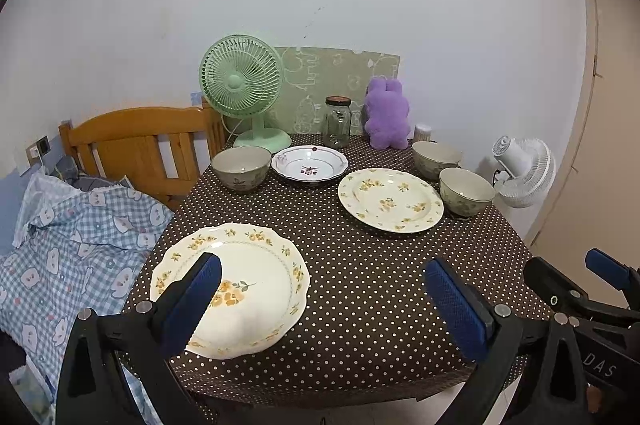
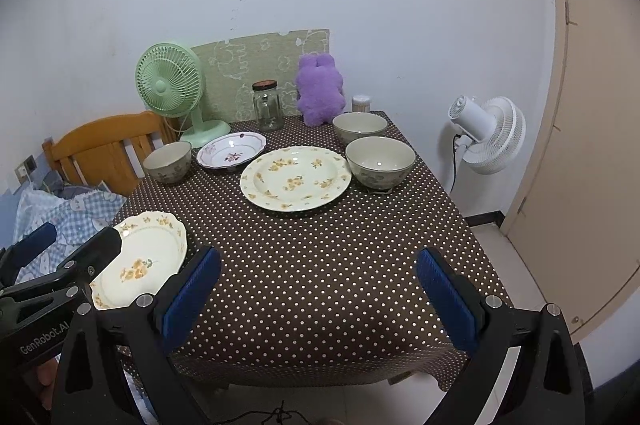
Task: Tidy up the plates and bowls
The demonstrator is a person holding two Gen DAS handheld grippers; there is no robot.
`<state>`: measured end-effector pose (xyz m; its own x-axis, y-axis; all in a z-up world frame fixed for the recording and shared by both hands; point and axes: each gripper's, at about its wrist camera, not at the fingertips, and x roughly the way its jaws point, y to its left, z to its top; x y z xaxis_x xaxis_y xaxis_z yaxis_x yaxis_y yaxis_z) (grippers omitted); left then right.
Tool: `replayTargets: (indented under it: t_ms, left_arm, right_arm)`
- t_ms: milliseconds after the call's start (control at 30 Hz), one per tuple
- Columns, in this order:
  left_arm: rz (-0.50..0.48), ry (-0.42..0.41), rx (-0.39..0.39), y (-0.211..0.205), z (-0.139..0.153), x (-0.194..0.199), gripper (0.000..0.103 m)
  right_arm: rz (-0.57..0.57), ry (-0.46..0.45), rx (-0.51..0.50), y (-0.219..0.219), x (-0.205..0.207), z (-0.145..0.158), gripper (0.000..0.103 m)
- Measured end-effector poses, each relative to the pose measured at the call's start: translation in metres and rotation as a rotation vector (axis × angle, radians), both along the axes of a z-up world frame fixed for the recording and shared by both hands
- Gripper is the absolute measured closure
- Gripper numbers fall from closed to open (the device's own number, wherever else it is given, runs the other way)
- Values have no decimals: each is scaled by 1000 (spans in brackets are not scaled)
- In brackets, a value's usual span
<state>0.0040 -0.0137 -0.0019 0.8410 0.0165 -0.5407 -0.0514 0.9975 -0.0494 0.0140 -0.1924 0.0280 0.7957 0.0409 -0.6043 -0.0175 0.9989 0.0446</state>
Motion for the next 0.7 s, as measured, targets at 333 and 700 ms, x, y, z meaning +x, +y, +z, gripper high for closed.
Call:
replayTargets:
  t_ms: [333,700]
  left_arm:
    - [-5,4,-2,0,1,0,2]
    - [0,3,-11,0,1,-2,2]
  right_arm:
    - [-8,-5,-2,-2,-3,0,4]
    - [-4,-2,-9,0,-3,2,4]
